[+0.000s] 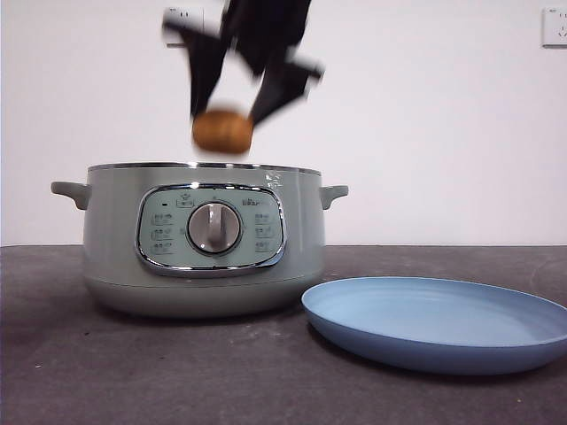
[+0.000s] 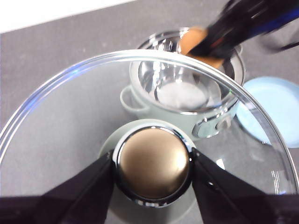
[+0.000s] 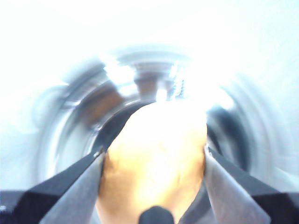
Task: Take the potato out from the steamer,put the potato on the plate,close the lid
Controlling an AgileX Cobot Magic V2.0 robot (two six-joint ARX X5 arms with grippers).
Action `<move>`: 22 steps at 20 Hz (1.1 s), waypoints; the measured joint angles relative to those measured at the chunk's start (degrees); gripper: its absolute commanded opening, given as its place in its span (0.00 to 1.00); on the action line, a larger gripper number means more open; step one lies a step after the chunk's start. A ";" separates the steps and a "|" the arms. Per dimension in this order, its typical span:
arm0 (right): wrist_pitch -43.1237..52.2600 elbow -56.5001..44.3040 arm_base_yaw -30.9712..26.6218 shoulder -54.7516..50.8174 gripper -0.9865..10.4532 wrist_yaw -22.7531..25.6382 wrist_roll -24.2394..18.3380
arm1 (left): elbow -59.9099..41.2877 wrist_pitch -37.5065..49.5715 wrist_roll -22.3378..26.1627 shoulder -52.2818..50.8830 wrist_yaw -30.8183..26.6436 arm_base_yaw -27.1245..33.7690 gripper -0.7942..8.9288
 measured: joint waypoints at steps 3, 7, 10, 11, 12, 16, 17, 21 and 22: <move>-8.85 0.11 -0.31 -8.15 0.08 0.17 -1.70 | 0.00 0.15 0.15 0.00 0.22 0.00 0.07; -18.03 0.09 -1.51 -15.50 0.07 2.03 -3.13 | 0.00 0.17 0.46 0.00 0.24 0.00 0.07; -19.06 -3.91 -2.23 -20.33 0.07 3.17 -3.54 | 0.00 0.20 0.92 0.00 1.31 0.00 0.07; -18.38 -7.23 -2.51 -22.32 0.07 3.19 -3.54 | 0.00 0.22 0.96 0.00 2.32 0.00 0.07; -17.05 -10.49 -2.80 -23.96 0.07 3.17 -3.52 | 0.00 0.24 0.98 0.00 2.78 0.00 0.07; -8.79 -27.74 -4.85 -31.89 0.08 2.89 -2.34 | 0.00 0.74 1.07 0.02 2.99 0.00 0.07; -6.73 -32.33 -5.84 -33.70 0.08 2.89 -1.97 | 0.00 0.77 1.07 0.02 2.97 0.00 0.07; 1.88 -46.34 -9.14 -35.45 0.08 -0.11 -1.27 | 0.00 0.79 1.09 0.02 2.99 0.00 0.07; 4.66 -49.27 -9.99 -35.41 0.08 -1.77 -0.94 | 0.00 0.79 1.11 0.02 2.99 0.00 0.07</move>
